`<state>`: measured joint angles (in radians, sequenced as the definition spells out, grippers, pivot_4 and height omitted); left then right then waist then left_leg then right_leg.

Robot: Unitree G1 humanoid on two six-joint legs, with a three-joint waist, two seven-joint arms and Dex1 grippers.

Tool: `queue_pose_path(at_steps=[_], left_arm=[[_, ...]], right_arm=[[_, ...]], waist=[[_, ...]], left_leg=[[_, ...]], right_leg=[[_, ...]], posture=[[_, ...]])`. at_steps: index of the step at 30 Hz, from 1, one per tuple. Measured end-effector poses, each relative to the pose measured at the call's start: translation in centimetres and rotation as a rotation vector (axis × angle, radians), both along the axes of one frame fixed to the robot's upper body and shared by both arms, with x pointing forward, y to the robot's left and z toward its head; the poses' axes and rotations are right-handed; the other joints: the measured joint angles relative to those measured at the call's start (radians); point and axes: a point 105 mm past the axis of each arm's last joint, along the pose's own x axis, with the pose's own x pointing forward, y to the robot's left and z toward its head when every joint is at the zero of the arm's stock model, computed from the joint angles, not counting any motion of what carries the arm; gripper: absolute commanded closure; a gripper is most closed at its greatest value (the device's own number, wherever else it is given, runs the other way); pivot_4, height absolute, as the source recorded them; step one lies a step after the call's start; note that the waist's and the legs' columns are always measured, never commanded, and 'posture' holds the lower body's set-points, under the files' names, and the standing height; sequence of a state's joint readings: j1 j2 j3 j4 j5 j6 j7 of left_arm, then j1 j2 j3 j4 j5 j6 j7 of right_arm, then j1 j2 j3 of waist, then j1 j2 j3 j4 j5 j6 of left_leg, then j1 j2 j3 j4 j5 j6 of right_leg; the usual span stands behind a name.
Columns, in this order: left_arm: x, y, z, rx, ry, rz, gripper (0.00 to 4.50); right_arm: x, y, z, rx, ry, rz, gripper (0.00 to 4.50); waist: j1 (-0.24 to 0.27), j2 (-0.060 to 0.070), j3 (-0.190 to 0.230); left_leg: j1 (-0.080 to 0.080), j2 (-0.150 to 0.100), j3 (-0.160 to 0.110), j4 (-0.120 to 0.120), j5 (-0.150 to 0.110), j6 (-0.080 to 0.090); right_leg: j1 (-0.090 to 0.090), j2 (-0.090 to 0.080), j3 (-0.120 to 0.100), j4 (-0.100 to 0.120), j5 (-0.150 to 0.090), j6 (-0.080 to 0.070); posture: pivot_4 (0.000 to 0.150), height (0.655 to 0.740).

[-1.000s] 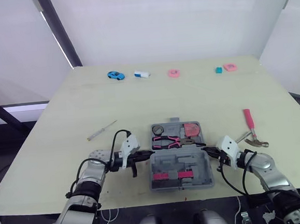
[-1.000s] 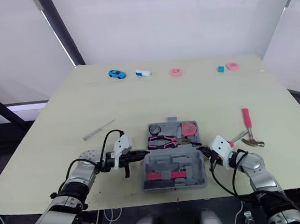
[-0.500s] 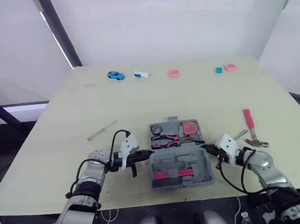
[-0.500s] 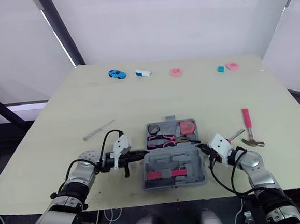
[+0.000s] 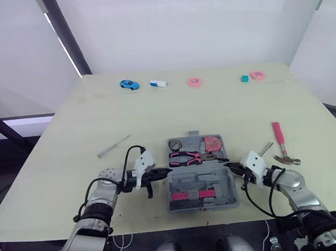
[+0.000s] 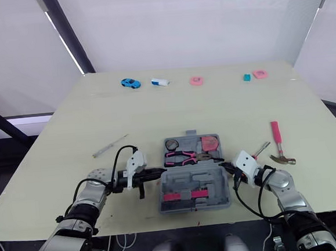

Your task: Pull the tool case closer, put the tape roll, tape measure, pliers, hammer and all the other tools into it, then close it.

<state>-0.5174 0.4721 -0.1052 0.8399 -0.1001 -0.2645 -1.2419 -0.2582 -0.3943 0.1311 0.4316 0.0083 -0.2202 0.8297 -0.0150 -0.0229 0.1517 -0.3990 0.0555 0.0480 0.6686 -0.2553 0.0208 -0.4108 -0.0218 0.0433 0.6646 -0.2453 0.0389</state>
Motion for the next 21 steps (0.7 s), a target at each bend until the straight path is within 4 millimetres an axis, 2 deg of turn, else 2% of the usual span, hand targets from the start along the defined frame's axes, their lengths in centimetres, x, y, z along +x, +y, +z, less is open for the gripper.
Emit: queue_pose_path(at_steps=[17, 21], left_arm=[[0.0, -0.01, 0.01, 0.001, -0.004, -0.002, 4.41], [0.01, 0.0, 0.02, 0.002, -0.005, -0.001, 4.41]], right_arm=[[0.13, -0.42, 0.15, -0.031, -0.009, 0.01, 4.48], [0.08, -0.49, 0.77, -0.044, -0.027, 0.029, 4.48]], waist=[[0.001, 0.0, 0.0], [0.001, 0.0, 0.0]], left_leg=[[0.0, 0.0, 0.0, 0.0, 0.0, 0.0], [0.0, 0.0, 0.0, 0.0, 0.0, 0.0]], right_leg=[[0.0, 0.0, 0.0, 0.0, 0.0, 0.0], [0.0, 0.0, 0.0, 0.0, 0.0, 0.0]], posture=[[0.15, 0.74], [0.15, 0.74]])
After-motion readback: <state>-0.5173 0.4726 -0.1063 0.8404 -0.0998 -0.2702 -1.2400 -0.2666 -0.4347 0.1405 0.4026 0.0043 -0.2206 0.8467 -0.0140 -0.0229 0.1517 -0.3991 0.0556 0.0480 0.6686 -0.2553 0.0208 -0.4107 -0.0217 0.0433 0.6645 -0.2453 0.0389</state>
